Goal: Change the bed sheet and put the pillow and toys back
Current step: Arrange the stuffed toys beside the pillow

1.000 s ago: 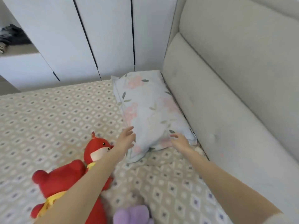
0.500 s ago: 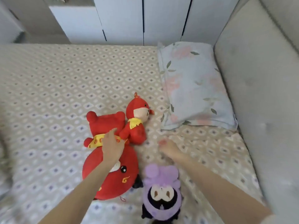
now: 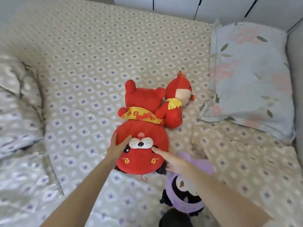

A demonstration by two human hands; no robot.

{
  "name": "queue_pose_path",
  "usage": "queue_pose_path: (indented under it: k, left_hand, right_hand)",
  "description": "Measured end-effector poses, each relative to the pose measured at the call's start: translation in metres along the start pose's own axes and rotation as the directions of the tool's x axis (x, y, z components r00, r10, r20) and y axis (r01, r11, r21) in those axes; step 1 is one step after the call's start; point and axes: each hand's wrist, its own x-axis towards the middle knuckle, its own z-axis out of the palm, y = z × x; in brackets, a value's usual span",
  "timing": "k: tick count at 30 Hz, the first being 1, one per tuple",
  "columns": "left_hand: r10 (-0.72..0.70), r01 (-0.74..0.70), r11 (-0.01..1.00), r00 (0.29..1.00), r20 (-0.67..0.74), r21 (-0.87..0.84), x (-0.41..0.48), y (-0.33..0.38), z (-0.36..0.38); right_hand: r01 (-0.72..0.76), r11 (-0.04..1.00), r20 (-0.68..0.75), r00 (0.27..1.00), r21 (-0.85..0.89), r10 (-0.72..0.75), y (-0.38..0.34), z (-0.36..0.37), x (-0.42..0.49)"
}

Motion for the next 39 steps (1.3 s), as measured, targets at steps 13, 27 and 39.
queue_pose_path:
  k: [13,27,39]
  left_hand:
    - [-0.31,0.325,0.91,0.946,0.098,-0.257,-0.02,0.002,-0.03]
    - [0.228,-0.203,0.964,0.963,-0.142,0.17,-0.071,0.032,-0.045]
    - [0.37,-0.664,0.551,0.737,0.565,0.505,-0.137,0.113,-0.024]
  right_hand:
    - [0.394,0.856,-0.296,0.818,-0.336,-0.493,-0.036,0.075,-0.032]
    - [0.381,0.313,0.012,0.651,-0.87,-0.759,-0.137,0.086,-0.128]
    - [0.267,0.374,-0.041,0.765,-0.888,-0.643,-0.166,0.047,-0.224]
